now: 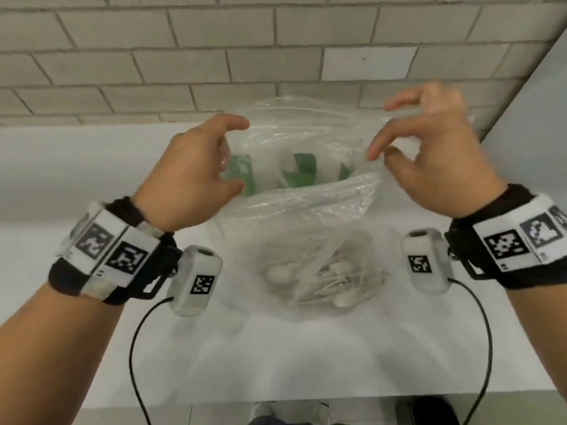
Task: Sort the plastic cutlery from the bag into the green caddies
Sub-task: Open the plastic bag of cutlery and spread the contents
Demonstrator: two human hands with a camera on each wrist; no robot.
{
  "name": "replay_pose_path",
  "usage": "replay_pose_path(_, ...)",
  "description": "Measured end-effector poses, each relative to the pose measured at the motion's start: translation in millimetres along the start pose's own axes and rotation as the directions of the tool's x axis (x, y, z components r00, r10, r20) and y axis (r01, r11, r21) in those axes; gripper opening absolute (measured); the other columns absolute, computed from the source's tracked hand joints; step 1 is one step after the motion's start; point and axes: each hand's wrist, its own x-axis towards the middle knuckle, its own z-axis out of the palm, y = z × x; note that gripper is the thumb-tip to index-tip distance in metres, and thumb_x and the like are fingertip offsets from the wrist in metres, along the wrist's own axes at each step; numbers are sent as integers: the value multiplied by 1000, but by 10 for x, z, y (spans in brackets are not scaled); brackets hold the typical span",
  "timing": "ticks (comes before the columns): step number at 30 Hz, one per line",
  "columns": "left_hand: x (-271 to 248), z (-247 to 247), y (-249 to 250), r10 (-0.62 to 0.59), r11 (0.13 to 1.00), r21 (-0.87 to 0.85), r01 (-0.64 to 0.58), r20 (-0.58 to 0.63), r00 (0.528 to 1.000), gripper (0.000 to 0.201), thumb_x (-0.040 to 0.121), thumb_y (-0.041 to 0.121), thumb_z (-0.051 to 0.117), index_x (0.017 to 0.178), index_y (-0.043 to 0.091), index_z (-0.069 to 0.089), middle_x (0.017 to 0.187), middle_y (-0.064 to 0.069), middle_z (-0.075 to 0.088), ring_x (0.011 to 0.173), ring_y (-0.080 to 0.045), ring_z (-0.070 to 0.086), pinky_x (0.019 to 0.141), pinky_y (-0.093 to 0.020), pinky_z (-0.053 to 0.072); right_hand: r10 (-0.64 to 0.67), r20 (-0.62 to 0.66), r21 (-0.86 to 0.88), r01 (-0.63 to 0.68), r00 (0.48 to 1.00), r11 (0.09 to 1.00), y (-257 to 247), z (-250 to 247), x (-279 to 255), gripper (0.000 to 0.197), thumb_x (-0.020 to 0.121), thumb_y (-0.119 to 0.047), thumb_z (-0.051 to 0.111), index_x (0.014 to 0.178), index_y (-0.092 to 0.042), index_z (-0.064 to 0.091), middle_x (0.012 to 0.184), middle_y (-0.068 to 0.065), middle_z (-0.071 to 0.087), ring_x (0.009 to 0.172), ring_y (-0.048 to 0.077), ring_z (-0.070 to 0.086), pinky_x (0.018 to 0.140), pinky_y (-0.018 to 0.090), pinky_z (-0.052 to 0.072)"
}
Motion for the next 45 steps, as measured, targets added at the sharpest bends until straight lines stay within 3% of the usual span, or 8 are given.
replay_pose_path(3, 1, 41, 60, 73, 997, 44, -71, -59, 996, 63, 80, -1, 68, 135, 20, 49, 68, 12, 47, 64, -2, 48, 65, -10, 36, 159, 327, -114, -128, 932, 985, -109, 101, -12, 16, 89, -33, 65, 101, -26, 74, 129, 4, 58, 125, 22, 49, 106, 40, 38)
replay_pose_path(10, -21, 108, -63, 153, 949, 294, -113, -116, 981, 11, 88, 16, 68, 99, 14, 67, 54, 12, 38, 53, -21, 43, 58, -32, 41, 359, 341, -476, -170, 869, 863, -100, 62, 34, 55, 77, -11, 74, 127, -26, 56, 114, 8, 58, 100, 31, 58, 73, 34, 42)
replay_pose_path(15, -28, 154, -83, 172, 954, 264, -142, -98, 980, 34, 99, 32, 52, 81, 6, 63, 49, 7, 40, 48, -21, 42, 52, -30, 33, 433, 378, -649, -99, 818, 754, -92, 14, 15, 19, 81, -11, 68, 97, -19, 63, 88, 7, 60, 77, 30, 59, 65, 34, 48)
replay_pose_path(19, -21, 130, -115, 38, 997, -65, -39, -10, 999, 42, 102, 32, 44, 79, -1, 53, 53, 2, 37, 47, -10, 35, 48, -22, 29, 456, 360, -613, -162, 814, 773, 40, 4, 23, 7, 85, -12, 61, 78, -12, 57, 80, 10, 59, 71, 31, 56, 67, 35, 51)
replay_pose_path(25, -15, 186, 18, -130, 717, -677, 166, 104, 986, 44, 104, 29, 40, 79, -6, 46, 61, -1, 33, 54, -16, 25, 50, -23, 23, 520, 365, -548, -274, 772, 791, 87, 75, 58, 75, 69, -88, 43, 57, -13, 41, 59, 4, 50, 55, 21, 50, 54, 30, 39)
replay_pose_path(33, -47, 229, 90, -163, 594, -768, 239, 176, 971, 34, 95, 32, 56, 66, 17, 45, 59, 0, 41, 46, -8, 35, 44, -15, 32, 500, 363, -460, -315, 786, 830, 351, 546, -101, 27, 90, -30, 53, 71, -11, 51, 78, 8, 58, 71, 31, 55, 66, 32, 41)
replay_pose_path(39, -153, 164, 157, 149, 748, -657, 89, 297, 943, 39, 81, 28, 76, 61, 13, 46, 52, -4, 38, 50, -16, 35, 48, -24, 31, 417, 296, -383, -294, 859, 876, 226, 434, 20, 65, 72, -81, 53, 60, -17, 48, 63, 0, 52, 61, 20, 53, 56, 31, 42)
replay_pose_path(45, -204, 199, 335, 221, 720, -694, 16, 250, 943, 37, 89, 23, 63, 57, 27, 44, 53, 9, 34, 47, -9, 31, 46, -18, 27, 229, 290, -198, -175, 929, 964, 280, 668, 8, 40, 99, -23, 40, 60, -15, 48, 74, 4, 49, 64, 20, 47, 63, 29, 33)
